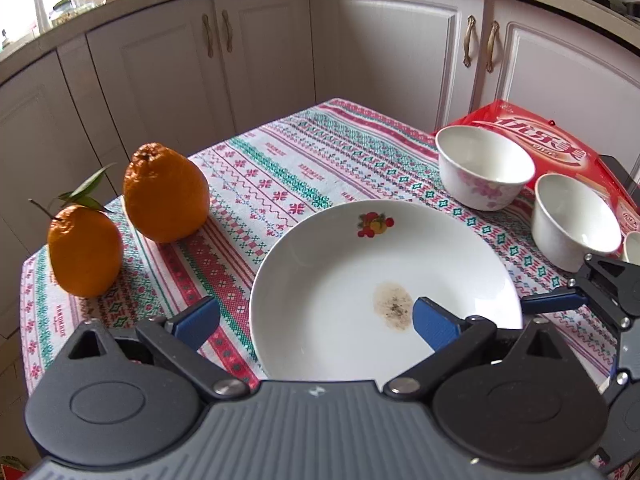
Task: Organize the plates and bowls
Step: 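Set the plate stack down with the left tool and move it to the stained flowered plate, then grasp the rim of the stained flowered plate with the left tool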
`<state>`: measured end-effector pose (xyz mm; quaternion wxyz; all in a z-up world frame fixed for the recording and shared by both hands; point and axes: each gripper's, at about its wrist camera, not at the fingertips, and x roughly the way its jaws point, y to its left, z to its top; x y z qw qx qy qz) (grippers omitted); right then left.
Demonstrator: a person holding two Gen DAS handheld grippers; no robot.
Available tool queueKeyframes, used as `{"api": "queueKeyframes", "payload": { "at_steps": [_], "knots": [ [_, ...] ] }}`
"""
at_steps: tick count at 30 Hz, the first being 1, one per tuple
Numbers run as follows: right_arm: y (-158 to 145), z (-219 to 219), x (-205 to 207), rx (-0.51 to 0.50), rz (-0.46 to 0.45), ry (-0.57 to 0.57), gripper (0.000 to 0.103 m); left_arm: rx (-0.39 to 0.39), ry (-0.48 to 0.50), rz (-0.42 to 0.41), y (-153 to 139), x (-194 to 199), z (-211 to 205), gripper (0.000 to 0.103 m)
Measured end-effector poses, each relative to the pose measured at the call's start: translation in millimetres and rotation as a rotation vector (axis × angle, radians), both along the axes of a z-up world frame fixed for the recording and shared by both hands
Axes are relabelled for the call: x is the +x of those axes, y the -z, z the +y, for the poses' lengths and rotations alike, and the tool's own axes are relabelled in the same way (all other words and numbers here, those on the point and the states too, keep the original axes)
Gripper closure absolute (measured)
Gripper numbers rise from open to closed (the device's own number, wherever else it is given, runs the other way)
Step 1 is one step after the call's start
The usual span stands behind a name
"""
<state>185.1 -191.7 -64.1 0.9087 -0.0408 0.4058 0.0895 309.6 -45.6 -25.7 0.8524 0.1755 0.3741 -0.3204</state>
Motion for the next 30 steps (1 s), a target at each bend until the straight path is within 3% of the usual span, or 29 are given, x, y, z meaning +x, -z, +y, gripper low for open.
{"api": "queueKeyframes", "payload": {
  "at_steps": [14, 16, 23, 30],
  "knots": [
    [0.7, 2.8, 14.6, -0.007, -0.028, -0.035, 0.003, 0.016, 0.075, 0.127, 19.7, 49.1, -25.7, 0.012],
    [1.0, 2.3, 15.7, -0.009, -0.03, -0.044, 0.003, 0.025, 0.085, 0.139, 21.7, 53.0, -28.6, 0.019],
    [2.2, 1.0, 18.5, -0.004, -0.03, -0.059, 0.006, 0.046, 0.102, 0.182, 28.2, 65.0, -34.9, 0.027],
    [2.2, 1.8, 19.9, 0.002, -0.032, -0.069, 0.007, 0.047, 0.122, 0.2, 28.7, 70.5, -38.5, 0.027]
  ]
}}
